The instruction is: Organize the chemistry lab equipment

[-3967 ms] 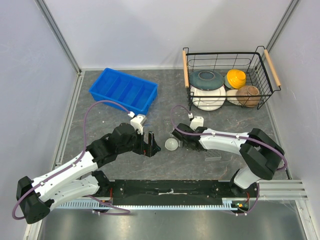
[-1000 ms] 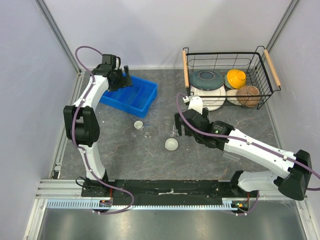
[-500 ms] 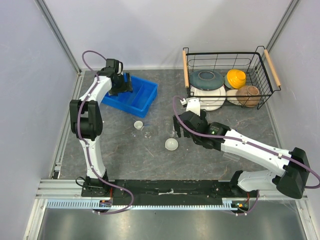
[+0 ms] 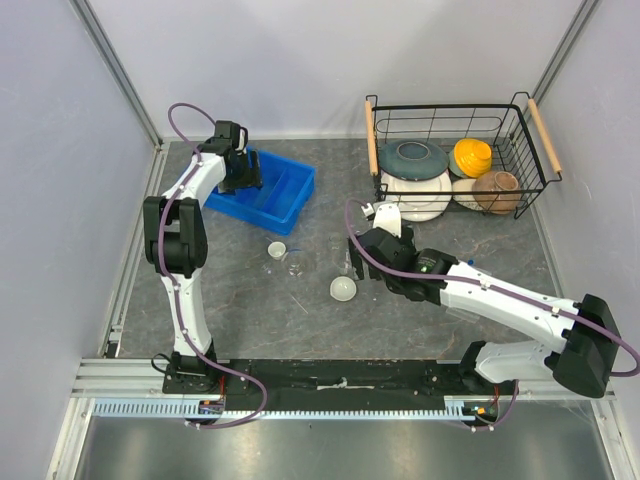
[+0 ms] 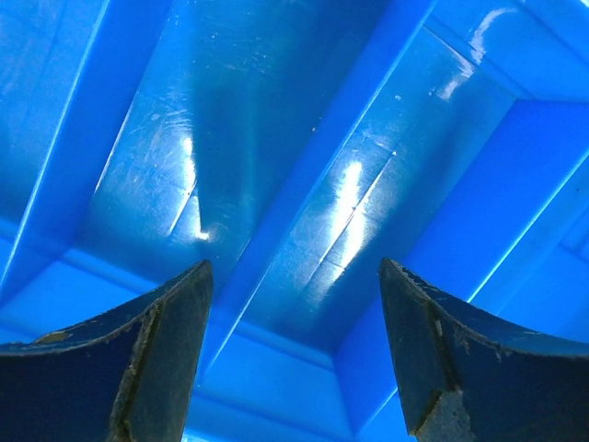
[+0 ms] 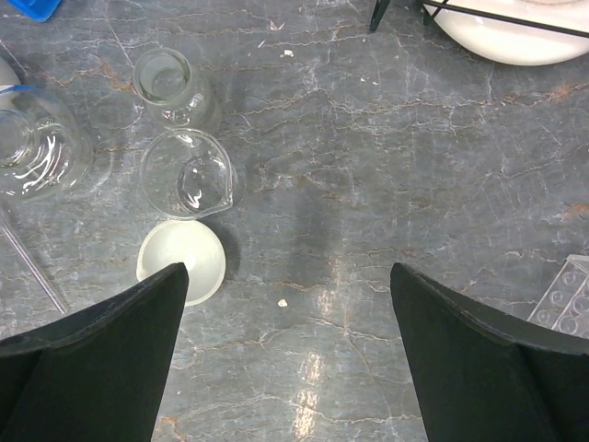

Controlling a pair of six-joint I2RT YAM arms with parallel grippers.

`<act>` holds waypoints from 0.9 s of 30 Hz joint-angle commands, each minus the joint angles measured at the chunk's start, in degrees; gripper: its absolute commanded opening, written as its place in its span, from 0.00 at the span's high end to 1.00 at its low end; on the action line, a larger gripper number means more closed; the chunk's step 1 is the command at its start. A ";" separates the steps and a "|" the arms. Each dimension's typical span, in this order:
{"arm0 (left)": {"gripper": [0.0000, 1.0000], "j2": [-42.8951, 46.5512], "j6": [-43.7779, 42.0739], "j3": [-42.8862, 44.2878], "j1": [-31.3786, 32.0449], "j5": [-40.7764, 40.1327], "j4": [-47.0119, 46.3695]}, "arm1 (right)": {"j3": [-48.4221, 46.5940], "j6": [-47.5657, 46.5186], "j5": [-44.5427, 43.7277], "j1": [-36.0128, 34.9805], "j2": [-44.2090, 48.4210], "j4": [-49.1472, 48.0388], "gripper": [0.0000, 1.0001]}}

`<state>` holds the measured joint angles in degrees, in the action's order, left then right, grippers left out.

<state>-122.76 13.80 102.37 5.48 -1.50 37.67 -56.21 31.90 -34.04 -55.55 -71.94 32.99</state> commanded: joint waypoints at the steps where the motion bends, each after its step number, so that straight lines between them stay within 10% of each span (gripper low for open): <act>1: 0.23 0.15 1.39 -1.46 -0.20 -1.40 -0.41 | 1.18 1.41 -1.03 -0.17 2.68 -1.62 0.02; 27: 0.98 7.09 10.10 -12.19 5.51 -4.48 -1.46 | 6.02 4.22 -0.15 -0.61 11.82 0.75 0.02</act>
<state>-120.14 19.51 91.72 9.65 -5.08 37.06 -50.63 35.18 -33.69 -55.79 -62.30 33.36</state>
